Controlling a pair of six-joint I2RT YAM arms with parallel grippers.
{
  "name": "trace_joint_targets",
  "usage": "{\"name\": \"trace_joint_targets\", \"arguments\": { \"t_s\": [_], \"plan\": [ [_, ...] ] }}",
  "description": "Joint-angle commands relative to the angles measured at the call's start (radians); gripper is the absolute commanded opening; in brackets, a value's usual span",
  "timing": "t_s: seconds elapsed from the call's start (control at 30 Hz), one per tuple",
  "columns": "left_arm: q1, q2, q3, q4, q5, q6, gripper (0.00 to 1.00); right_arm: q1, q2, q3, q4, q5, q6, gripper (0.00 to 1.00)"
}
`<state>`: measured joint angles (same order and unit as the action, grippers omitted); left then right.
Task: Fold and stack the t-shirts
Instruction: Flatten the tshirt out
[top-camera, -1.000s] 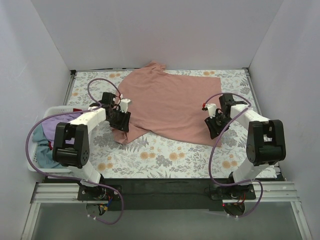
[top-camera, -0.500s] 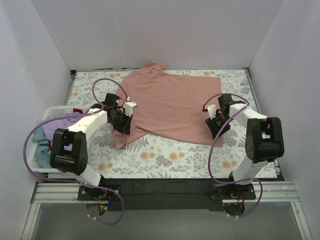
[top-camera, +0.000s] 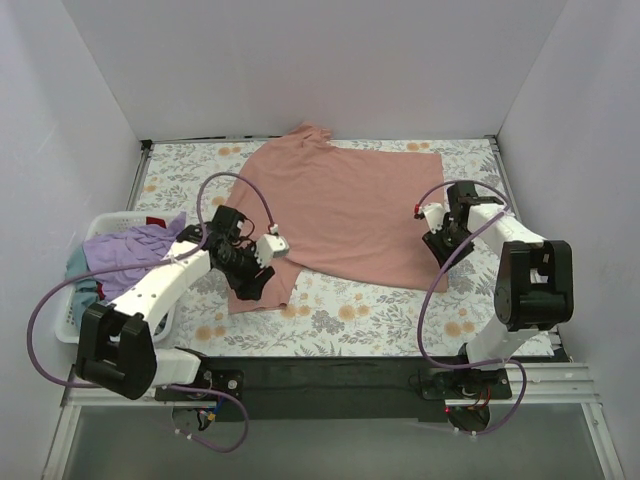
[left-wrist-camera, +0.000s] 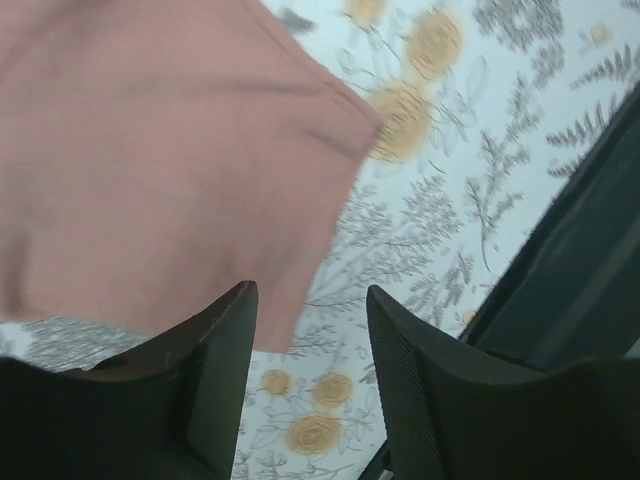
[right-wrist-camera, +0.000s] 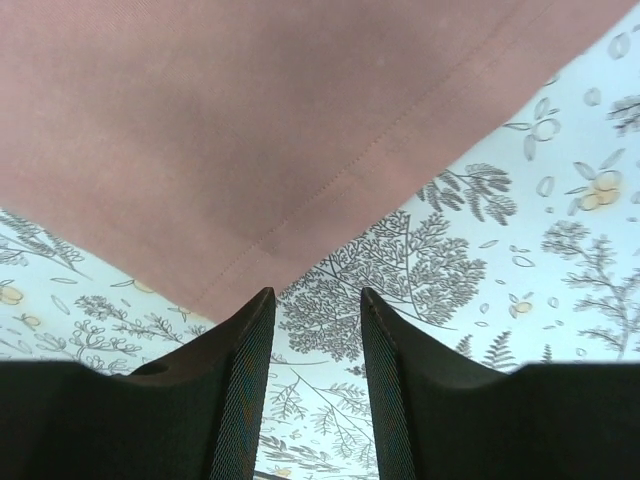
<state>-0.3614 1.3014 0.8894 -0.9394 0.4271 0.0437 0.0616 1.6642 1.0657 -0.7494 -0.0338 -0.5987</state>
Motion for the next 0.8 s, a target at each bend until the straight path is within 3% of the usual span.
{"name": "trace_joint_targets", "arguments": {
  "t_s": [0.0, 0.1, 0.2, 0.37, 0.6, 0.77],
  "plan": [
    [0.093, 0.070, 0.129, 0.129, -0.033, -0.103, 0.45, 0.007, -0.060, 0.083, -0.044, -0.046, -0.007, 0.46],
    [0.159, 0.242, 0.239, 0.195, -0.108, -0.217, 0.35, 0.035, -0.040, 0.093, -0.045, -0.069, 0.022, 0.46],
    [0.199, 0.379, 0.316, 0.254, -0.152, -0.290, 0.33, 0.066, -0.003, 0.091, -0.039, -0.081, 0.053, 0.43],
    [0.202, 0.489, 0.323, 0.292, -0.258, -0.286, 0.27, 0.070, 0.060, 0.071, 0.007, -0.068, 0.068, 0.39],
    [0.197, 0.414, 0.120, 0.277, -0.329, -0.228, 0.14, 0.070, 0.080, -0.016, 0.051, 0.021, 0.016, 0.38],
    [0.115, 0.190, -0.118, 0.137, -0.315, -0.203, 0.11, 0.070, -0.039, -0.157, 0.012, 0.093, -0.065, 0.36]
  ]
}}
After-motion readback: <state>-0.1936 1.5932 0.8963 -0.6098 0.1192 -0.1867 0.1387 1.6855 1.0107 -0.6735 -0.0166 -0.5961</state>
